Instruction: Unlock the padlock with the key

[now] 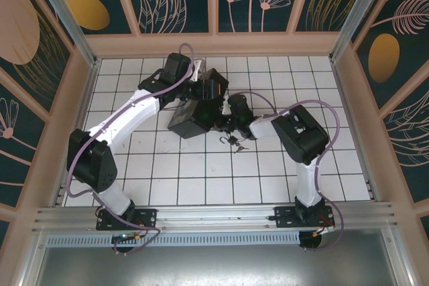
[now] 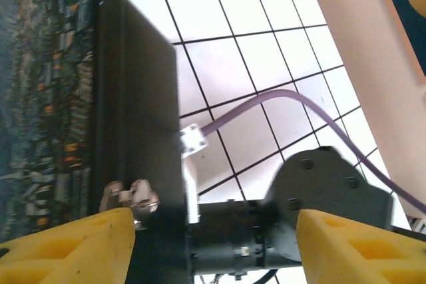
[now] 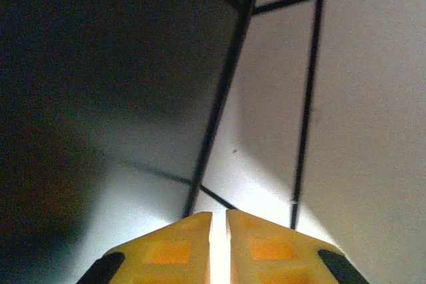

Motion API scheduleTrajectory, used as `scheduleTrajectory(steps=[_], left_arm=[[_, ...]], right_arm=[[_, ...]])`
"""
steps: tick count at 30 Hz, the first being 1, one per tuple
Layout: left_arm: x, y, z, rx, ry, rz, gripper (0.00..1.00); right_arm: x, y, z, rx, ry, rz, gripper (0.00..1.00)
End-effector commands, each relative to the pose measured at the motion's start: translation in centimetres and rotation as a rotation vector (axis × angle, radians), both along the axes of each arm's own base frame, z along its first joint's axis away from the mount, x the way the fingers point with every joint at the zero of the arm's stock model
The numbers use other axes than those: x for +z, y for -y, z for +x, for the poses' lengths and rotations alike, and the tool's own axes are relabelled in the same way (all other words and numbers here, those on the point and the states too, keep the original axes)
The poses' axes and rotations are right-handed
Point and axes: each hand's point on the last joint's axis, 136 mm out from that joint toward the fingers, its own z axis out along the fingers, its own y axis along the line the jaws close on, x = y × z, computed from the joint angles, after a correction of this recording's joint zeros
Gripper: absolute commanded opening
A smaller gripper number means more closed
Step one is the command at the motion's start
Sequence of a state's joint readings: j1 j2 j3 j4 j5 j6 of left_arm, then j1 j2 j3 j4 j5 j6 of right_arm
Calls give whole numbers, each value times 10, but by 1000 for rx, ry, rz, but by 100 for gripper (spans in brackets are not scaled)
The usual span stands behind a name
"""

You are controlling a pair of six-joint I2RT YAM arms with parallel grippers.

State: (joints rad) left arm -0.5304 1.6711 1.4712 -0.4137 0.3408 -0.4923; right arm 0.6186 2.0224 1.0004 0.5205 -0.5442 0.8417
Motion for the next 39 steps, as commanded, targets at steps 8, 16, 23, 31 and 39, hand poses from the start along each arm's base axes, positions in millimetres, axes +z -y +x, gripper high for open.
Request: scheduleTrajectory(steps=[8,16,23,31,39], left_arm=[[-24,-40,21,122,-28,62,66],[-44,-56,46,198,-51,116,66],[-21,-69,39,232,-19,109,65],[4,-38,-28,118,158,389,68],[-36,-14,-38,61,178,606,70]], right_arm=[[-7,76,10,-116,-88,-202,21],[13,79,13,-51,-45,-185,25],[-26,109,-22,17,-146,-454,35],[-17,97,-10,22,-113,-411,35],[-7,89,-3,25,-88,-416,35]])
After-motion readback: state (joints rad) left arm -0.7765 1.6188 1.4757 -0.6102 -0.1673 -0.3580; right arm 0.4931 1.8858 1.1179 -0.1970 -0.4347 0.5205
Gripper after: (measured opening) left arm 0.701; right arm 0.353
